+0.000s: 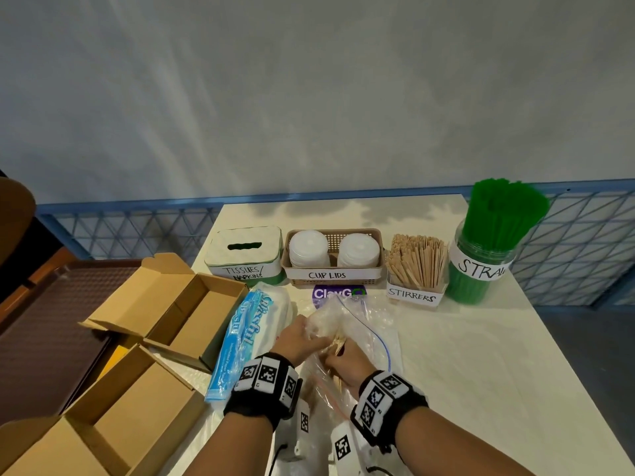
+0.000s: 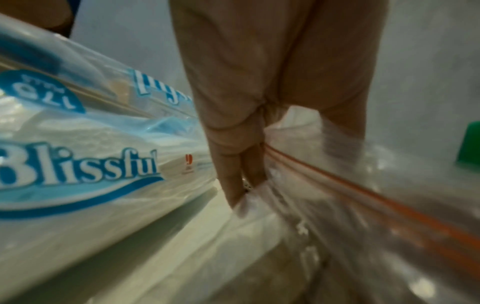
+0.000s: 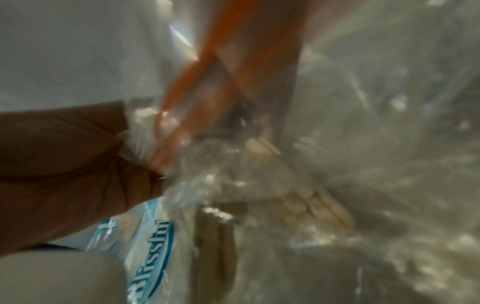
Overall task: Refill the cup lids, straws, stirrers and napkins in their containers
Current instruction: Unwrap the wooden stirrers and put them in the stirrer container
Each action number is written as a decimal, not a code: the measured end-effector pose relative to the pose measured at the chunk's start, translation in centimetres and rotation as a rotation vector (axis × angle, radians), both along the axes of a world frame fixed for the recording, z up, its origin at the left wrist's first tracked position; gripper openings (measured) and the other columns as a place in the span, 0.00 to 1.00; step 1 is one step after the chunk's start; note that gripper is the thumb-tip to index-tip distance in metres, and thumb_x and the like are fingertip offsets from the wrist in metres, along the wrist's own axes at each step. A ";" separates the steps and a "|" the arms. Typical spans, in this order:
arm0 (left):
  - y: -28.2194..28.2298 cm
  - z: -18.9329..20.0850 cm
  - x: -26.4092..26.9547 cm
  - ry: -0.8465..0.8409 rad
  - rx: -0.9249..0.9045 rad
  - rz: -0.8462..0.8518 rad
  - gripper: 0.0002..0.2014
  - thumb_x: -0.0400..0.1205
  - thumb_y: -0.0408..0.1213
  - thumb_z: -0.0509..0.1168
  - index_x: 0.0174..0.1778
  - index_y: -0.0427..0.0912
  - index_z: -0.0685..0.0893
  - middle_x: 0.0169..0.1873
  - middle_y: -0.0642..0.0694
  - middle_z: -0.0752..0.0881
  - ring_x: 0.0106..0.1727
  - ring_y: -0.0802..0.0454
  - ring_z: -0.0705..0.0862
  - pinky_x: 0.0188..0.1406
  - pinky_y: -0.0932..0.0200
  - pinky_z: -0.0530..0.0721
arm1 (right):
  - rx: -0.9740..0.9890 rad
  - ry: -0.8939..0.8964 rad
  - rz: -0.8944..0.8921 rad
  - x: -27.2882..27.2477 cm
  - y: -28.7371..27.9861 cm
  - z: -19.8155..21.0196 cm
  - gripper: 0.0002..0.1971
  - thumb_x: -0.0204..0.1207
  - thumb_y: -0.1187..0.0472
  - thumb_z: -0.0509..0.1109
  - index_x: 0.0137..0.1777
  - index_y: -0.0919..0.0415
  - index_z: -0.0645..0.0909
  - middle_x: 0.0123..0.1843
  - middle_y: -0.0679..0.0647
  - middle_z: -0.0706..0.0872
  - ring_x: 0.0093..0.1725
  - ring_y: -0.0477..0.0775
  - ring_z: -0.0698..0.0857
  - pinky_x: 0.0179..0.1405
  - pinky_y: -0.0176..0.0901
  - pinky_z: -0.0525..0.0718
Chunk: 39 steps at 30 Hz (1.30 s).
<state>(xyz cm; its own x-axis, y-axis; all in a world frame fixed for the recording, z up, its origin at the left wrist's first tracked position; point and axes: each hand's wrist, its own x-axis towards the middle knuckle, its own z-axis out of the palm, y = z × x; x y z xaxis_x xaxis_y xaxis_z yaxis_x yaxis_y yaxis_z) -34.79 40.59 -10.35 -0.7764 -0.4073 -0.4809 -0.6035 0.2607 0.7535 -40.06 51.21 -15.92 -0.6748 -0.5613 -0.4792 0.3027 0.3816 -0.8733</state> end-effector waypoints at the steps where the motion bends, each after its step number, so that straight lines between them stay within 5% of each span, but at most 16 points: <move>1: 0.1 -0.1 -0.1 0.022 -0.077 -0.020 0.26 0.69 0.44 0.76 0.60 0.40 0.76 0.53 0.41 0.84 0.55 0.43 0.84 0.61 0.47 0.81 | -0.003 0.015 -0.001 0.1 -0.1 0.0 0.19 0.67 0.76 0.66 0.58 0.66 0.80 0.47 0.64 0.87 0.47 0.63 0.86 0.47 0.52 0.84; 4: 0.1 -0.3 -0.4 0.082 -0.192 -0.030 0.19 0.73 0.38 0.73 0.57 0.37 0.79 0.47 0.42 0.86 0.48 0.46 0.85 0.53 0.53 0.83 | -0.004 0.037 -0.012 0.2 -0.5 -0.2 0.19 0.66 0.73 0.67 0.59 0.63 0.79 0.51 0.64 0.87 0.52 0.64 0.86 0.55 0.56 0.84; 7: -0.1 -0.4 -0.5 0.142 -0.072 0.036 0.04 0.79 0.35 0.68 0.45 0.37 0.84 0.41 0.40 0.88 0.44 0.45 0.86 0.56 0.48 0.85 | -0.055 0.005 -0.027 0.1 -0.1 0.0 0.15 0.70 0.69 0.69 0.57 0.61 0.81 0.53 0.64 0.87 0.52 0.61 0.86 0.60 0.58 0.82; 10: 0.0 0.0 -0.5 0.172 0.067 0.076 0.03 0.78 0.36 0.68 0.42 0.41 0.82 0.43 0.37 0.88 0.47 0.40 0.87 0.58 0.41 0.84 | -0.104 -0.020 -0.029 0.0 0.7 1.0 0.12 0.75 0.66 0.69 0.58 0.57 0.80 0.54 0.59 0.88 0.55 0.57 0.86 0.62 0.53 0.82; 13: 0.3 0.1 -1.0 0.263 0.079 0.033 0.18 0.67 0.47 0.77 0.48 0.45 0.81 0.46 0.45 0.87 0.51 0.45 0.86 0.58 0.48 0.83 | -0.109 0.030 0.031 -0.2 1.3 1.6 0.13 0.76 0.72 0.63 0.52 0.54 0.78 0.43 0.51 0.85 0.45 0.49 0.83 0.48 0.41 0.81; 15: 0.6 0.5 -1.7 0.304 0.018 0.049 0.21 0.69 0.46 0.77 0.53 0.41 0.80 0.48 0.52 0.83 0.53 0.51 0.82 0.60 0.53 0.80 | -0.068 0.063 0.067 -0.1 1.5 1.8 0.14 0.76 0.75 0.60 0.49 0.54 0.77 0.40 0.51 0.81 0.42 0.49 0.80 0.43 0.39 0.78; 17: 0.5 0.8 -2.4 0.312 0.015 0.079 0.27 0.65 0.52 0.77 0.55 0.40 0.82 0.52 0.49 0.85 0.55 0.50 0.83 0.62 0.45 0.81 | -0.059 0.073 0.080 0.0 1.6 2.0 0.14 0.74 0.77 0.57 0.47 0.57 0.76 0.38 0.53 0.79 0.38 0.49 0.78 0.37 0.39 0.77; 20: 0.5 1.0 -2.9 0.357 0.091 0.169 0.12 0.69 0.38 0.77 0.38 0.40 0.80 0.37 0.41 0.84 0.40 0.44 0.82 0.51 0.41 0.84 | -0.073 0.076 0.064 0.0 2.0 2.5 0.14 0.74 0.77 0.57 0.47 0.57 0.75 0.36 0.52 0.78 0.35 0.48 0.76 0.32 0.34 0.74; 23: 0.5 1.1 -3.4 0.342 0.236 0.242 0.09 0.75 0.27 0.71 0.35 0.40 0.78 0.32 0.41 0.81 0.35 0.46 0.80 0.45 0.46 0.84 | -0.106 0.082 0.042 0.1 2.2 2.4 0.10 0.77 0.71 0.62 0.54 0.57 0.77 0.40 0.51 0.81 0.39 0.47 0.78 0.36 0.34 0.76; 27: 0.7 1.0 -4.1 0.290 0.283 0.317 0.09 0.80 0.32 0.66 0.34 0.39 0.77 0.26 0.43 0.76 0.27 0.50 0.74 0.33 0.54 0.79 | -0.081 0.154 0.003 0.5 2.1 2.1 0.13 0.77 0.57 0.68 0.61 0.55 0.78 0.56 0.54 0.87 0.57 0.53 0.84 0.61 0.48 0.82; 29: 0.9 1.0 -4.3 0.271 0.287 0.315 0.08 0.82 0.34 0.64 0.37 0.38 0.77 0.28 0.43 0.75 0.27 0.50 0.73 0.27 0.58 0.74 | -0.093 0.163 -0.004 0.8 2.0 2.1 0.16 0.77 0.55 0.68 0.64 0.54 0.79 0.58 0.52 0.87 0.60 0.51 0.84 0.65 0.50 0.81; 32: 1.0 1.5 -4.4 0.339 0.171 0.175 0.07 0.79 0.37 0.68 0.47 0.39 0.80 0.33 0.44 0.79 0.30 0.51 0.76 0.24 0.63 0.75 | -0.093 0.184 -0.002 0.7 2.2 2.3 0.09 0.78 0.58 0.66 0.58 0.54 0.79 0.51 0.48 0.86 0.52 0.46 0.83 0.58 0.43 0.82; 34: 0.9 1.8 -4.4 0.384 0.030 -0.014 0.16 0.75 0.38 0.72 0.58 0.41 0.82 0.41 0.43 0.84 0.37 0.50 0.80 0.28 0.61 0.79 | -0.082 0.203 0.030 0.4 2.5 2.7 0.06 0.79 0.62 0.63 0.53 0.58 0.78 0.45 0.49 0.82 0.45 0.45 0.79 0.49 0.37 0.78; 37: 0.7 2.0 -4.8 0.336 -0.244 -0.081 0.12 0.78 0.38 0.69 0.55 0.37 0.84 0.42 0.40 0.86 0.36 0.50 0.83 0.29 0.64 0.82 | -0.051 0.254 0.086 0.3 2.8 3.2 0.08 0.81 0.60 0.62 0.56 0.60 0.78 0.49 0.53 0.83 0.49 0.48 0.79 0.50 0.35 0.76; 39: 0.6 2.2 -5.1 0.294 -0.212 -0.011 0.06 0.80 0.36 0.65 0.50 0.41 0.84 0.38 0.41 0.84 0.30 0.53 0.81 0.25 0.67 0.80 | -0.067 0.263 0.093 0.7 2.9 3.3 0.10 0.81 0.57 0.63 0.61 0.55 0.77 0.52 0.48 0.82 0.54 0.46 0.79 0.53 0.31 0.74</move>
<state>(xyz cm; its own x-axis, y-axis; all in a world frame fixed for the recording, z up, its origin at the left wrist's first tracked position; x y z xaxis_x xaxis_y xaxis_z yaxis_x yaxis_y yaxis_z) -39.91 41.20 -8.17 -0.8740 -0.4646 -0.1424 -0.3653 0.4347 0.8232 -39.36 54.13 -12.60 -0.7151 -0.6512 -0.2540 0.0288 0.3356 -0.9416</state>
